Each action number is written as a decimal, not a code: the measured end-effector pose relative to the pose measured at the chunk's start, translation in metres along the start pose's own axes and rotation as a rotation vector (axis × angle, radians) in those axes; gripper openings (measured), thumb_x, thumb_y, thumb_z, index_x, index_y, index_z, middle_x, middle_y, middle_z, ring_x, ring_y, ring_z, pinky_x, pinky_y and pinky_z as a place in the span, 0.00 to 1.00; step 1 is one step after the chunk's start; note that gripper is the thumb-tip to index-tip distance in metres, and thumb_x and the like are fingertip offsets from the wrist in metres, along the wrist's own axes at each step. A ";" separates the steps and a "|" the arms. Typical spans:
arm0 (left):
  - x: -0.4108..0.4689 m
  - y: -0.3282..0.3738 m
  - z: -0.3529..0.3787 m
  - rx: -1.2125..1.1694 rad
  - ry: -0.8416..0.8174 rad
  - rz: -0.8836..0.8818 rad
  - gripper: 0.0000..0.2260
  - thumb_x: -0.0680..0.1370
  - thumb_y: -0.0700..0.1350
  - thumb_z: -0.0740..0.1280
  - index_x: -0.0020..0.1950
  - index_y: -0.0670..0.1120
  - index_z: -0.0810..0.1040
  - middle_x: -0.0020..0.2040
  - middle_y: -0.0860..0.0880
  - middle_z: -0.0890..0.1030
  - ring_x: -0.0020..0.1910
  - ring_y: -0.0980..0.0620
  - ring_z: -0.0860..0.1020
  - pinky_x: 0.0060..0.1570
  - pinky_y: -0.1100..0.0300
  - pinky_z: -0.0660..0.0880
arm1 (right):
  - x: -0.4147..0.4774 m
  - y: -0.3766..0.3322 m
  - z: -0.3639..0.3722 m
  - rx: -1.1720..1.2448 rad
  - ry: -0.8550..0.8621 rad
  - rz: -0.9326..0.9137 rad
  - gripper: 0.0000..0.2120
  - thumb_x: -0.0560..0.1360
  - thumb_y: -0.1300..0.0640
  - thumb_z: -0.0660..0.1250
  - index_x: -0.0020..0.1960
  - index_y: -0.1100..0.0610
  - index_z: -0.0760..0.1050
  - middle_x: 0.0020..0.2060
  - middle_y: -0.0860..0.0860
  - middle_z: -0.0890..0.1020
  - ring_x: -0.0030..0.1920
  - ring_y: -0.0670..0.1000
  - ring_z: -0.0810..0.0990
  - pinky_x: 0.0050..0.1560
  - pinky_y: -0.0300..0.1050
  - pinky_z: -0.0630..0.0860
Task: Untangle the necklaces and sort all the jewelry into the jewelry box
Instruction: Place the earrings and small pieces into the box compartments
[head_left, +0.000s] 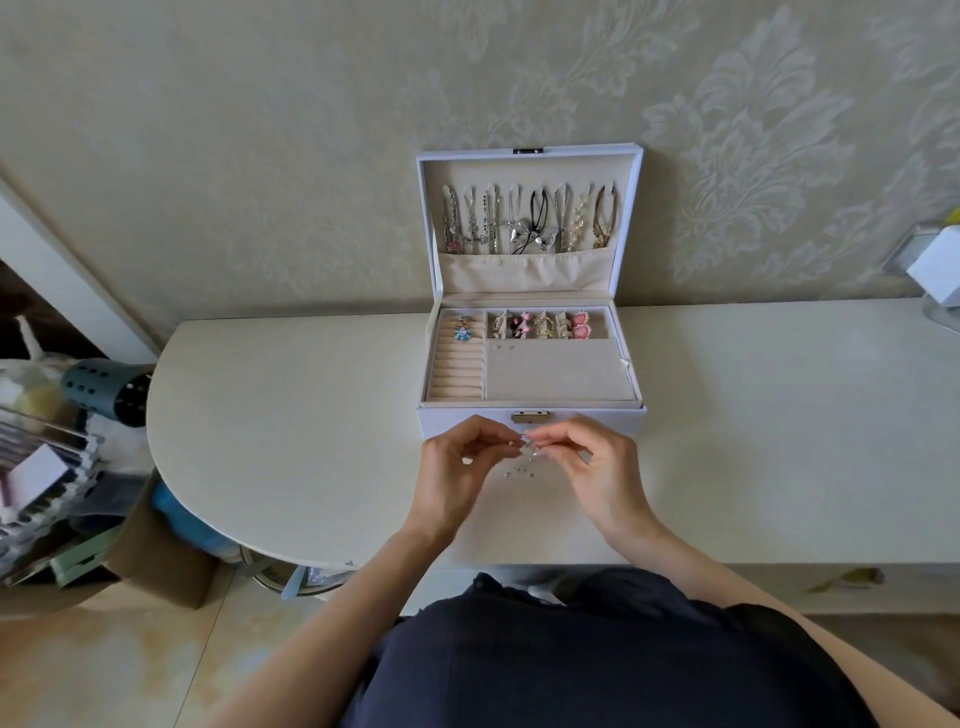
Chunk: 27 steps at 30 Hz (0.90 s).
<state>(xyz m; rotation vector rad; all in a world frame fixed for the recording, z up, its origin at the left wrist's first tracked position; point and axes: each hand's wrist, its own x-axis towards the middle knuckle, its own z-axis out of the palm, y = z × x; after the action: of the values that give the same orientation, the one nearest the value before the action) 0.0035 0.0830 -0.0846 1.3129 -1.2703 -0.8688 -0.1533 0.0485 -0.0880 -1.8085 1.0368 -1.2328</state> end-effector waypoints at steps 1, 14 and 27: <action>0.001 0.002 0.001 -0.037 0.008 -0.008 0.08 0.72 0.31 0.70 0.42 0.44 0.80 0.39 0.48 0.84 0.42 0.48 0.82 0.45 0.60 0.77 | 0.002 -0.005 -0.001 0.028 0.007 -0.013 0.13 0.69 0.75 0.69 0.44 0.58 0.82 0.39 0.50 0.83 0.42 0.42 0.82 0.45 0.30 0.75; 0.027 0.027 0.003 0.009 0.076 0.062 0.06 0.71 0.36 0.72 0.40 0.44 0.78 0.36 0.58 0.79 0.38 0.56 0.77 0.42 0.58 0.73 | 0.034 -0.025 -0.005 0.082 0.068 0.069 0.16 0.69 0.71 0.70 0.36 0.50 0.76 0.34 0.47 0.82 0.37 0.43 0.80 0.41 0.33 0.73; 0.054 0.026 0.009 -0.008 0.062 0.120 0.07 0.71 0.35 0.72 0.41 0.46 0.77 0.37 0.59 0.78 0.38 0.57 0.76 0.42 0.60 0.72 | 0.057 -0.015 -0.008 0.092 0.087 0.063 0.08 0.67 0.69 0.73 0.37 0.58 0.78 0.31 0.42 0.81 0.34 0.41 0.77 0.41 0.31 0.72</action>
<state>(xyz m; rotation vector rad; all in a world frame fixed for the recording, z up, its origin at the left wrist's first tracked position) -0.0016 0.0316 -0.0522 1.2353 -1.2822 -0.7430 -0.1451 0.0029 -0.0509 -1.6536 1.0596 -1.3097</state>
